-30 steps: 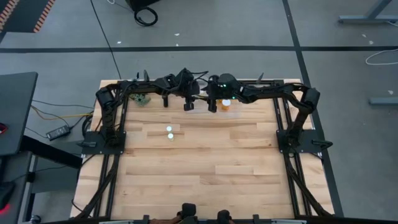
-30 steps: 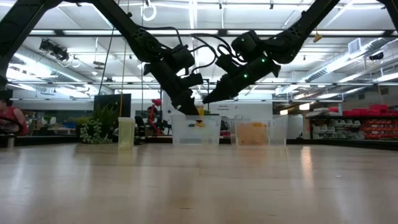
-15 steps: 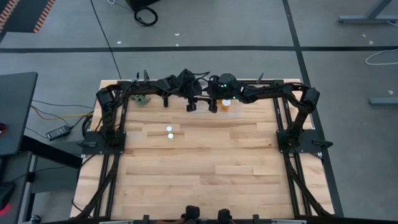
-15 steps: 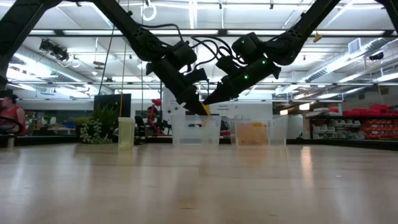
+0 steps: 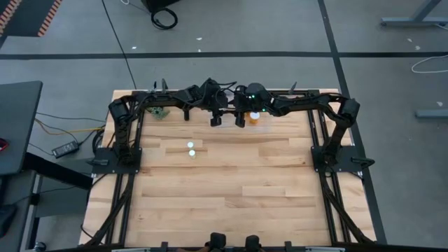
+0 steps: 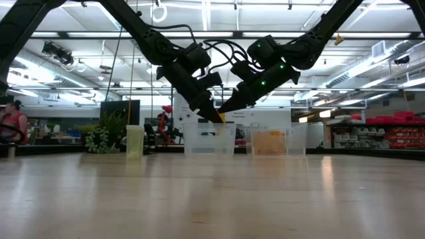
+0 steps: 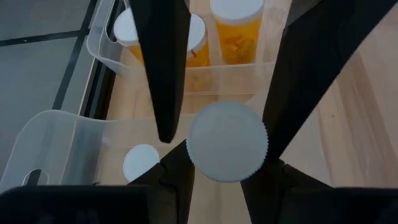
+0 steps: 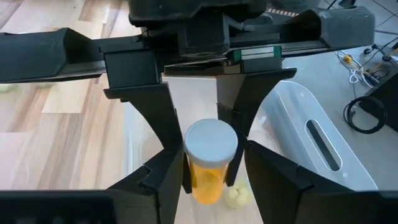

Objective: Pick and place medicine bottles into bin by pill shape (circle, oval)
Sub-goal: Put the small orange pill into the left transparent bin

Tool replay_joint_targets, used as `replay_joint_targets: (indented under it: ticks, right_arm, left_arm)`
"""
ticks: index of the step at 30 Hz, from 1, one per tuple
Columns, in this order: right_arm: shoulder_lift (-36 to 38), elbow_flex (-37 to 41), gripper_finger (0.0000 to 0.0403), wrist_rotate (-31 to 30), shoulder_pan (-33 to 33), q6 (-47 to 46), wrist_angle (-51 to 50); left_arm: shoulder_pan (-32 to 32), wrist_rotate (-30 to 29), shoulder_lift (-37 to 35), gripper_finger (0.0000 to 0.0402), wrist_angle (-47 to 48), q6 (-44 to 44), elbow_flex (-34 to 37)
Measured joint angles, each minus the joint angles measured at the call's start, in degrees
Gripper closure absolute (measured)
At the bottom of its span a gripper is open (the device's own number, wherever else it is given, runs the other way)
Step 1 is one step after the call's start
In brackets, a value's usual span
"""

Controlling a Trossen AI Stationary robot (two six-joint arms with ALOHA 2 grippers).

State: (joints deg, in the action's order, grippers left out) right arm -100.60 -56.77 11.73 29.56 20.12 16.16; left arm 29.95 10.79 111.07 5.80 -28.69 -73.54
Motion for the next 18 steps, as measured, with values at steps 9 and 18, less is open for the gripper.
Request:
replay_joint_targets:
  ticks: [9, 18]
  right_arm:
    - [0.0, 0.0, 0.0253, 0.0, 0.0, 0.7, 0.0]
    - [0.0, 0.0, 0.0271, 0.0, 0.0, 0.7, 0.1]
  left_arm:
    - [0.0, 0.0, 0.0, 0.0281, 0.0, -0.1, 0.0]
    - [0.0, 0.0, 0.0, 0.0274, -0.1, -0.2, 0.0]
